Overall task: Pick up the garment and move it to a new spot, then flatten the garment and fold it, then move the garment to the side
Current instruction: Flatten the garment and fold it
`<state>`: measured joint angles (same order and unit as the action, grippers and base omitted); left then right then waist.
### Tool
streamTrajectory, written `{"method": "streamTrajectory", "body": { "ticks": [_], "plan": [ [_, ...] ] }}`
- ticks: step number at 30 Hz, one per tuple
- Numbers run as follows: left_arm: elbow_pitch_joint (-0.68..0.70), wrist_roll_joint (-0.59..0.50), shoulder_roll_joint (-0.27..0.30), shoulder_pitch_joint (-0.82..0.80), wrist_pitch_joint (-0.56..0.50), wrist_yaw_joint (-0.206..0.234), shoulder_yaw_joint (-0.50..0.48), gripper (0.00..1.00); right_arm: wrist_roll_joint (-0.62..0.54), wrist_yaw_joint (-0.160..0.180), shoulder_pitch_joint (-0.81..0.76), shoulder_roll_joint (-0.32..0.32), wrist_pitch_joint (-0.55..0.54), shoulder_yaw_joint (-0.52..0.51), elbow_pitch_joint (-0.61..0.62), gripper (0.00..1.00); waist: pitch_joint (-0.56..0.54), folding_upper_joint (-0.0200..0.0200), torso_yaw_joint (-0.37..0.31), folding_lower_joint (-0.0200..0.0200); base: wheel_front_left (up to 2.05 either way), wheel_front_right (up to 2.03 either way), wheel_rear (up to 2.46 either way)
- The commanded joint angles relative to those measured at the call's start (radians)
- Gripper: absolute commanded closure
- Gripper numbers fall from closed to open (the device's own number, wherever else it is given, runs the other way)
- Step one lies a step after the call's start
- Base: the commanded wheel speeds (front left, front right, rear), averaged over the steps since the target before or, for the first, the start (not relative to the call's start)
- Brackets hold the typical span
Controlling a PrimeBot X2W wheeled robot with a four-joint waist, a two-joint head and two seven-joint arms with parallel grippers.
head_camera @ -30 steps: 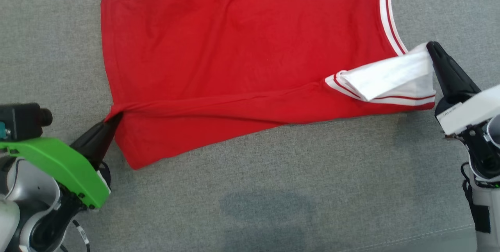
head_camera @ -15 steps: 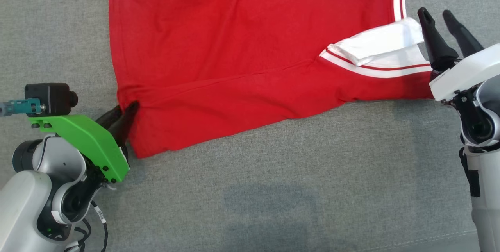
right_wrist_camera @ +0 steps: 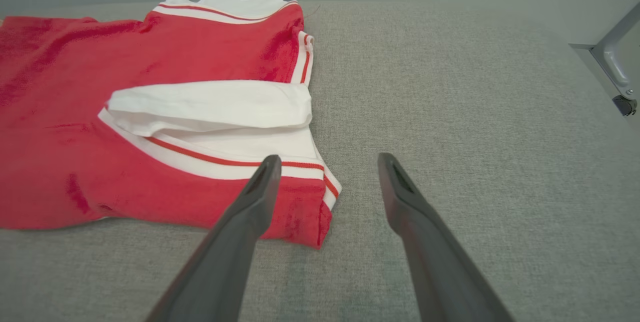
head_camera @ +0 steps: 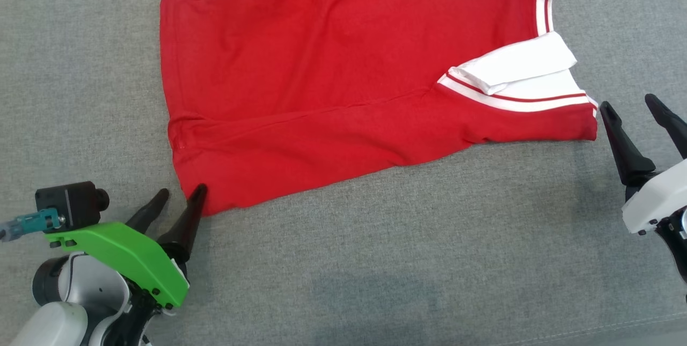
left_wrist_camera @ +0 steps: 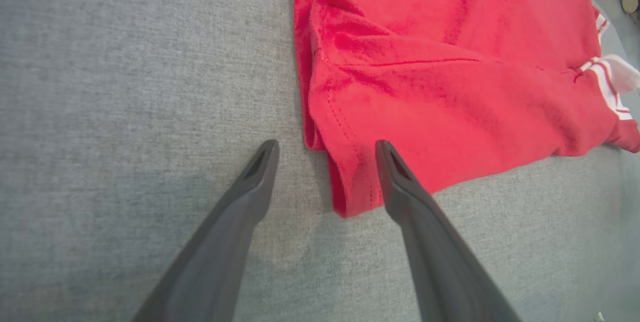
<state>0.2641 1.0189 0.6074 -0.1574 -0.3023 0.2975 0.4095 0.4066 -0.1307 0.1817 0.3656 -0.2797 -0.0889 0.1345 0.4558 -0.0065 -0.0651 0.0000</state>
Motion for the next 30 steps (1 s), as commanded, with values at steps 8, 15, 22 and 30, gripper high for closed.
{"method": "streamTrajectory", "body": {
  "ticks": [8,15,22,30],
  "plan": [
    [0.009,0.032,-0.009,-0.002,-0.026,0.003,0.003,0.00,-0.020,0.000,0.044,0.001,-0.066,0.026,-0.074,0.00,0.039,0.0065,0.011,0.0000,0.00,0.00,0.00],
    [-0.043,0.042,-0.029,-0.044,-0.050,-0.016,0.022,0.00,0.032,0.000,0.102,-0.008,-0.103,0.067,-0.161,0.00,0.052,0.0065,0.028,0.0000,0.00,0.00,0.00],
    [-0.079,0.076,-0.056,-0.070,-0.082,-0.067,0.057,1.00,0.104,0.000,0.133,0.013,-0.116,0.082,-0.183,1.00,0.039,0.0065,0.030,0.0000,0.00,0.00,0.00],
    [-0.040,0.143,0.016,-0.039,-0.132,-0.112,0.015,1.00,0.198,0.000,0.092,0.080,-0.199,0.053,-0.165,1.00,-0.009,0.0065,0.033,0.0000,0.00,0.00,0.00]
  ]
}}
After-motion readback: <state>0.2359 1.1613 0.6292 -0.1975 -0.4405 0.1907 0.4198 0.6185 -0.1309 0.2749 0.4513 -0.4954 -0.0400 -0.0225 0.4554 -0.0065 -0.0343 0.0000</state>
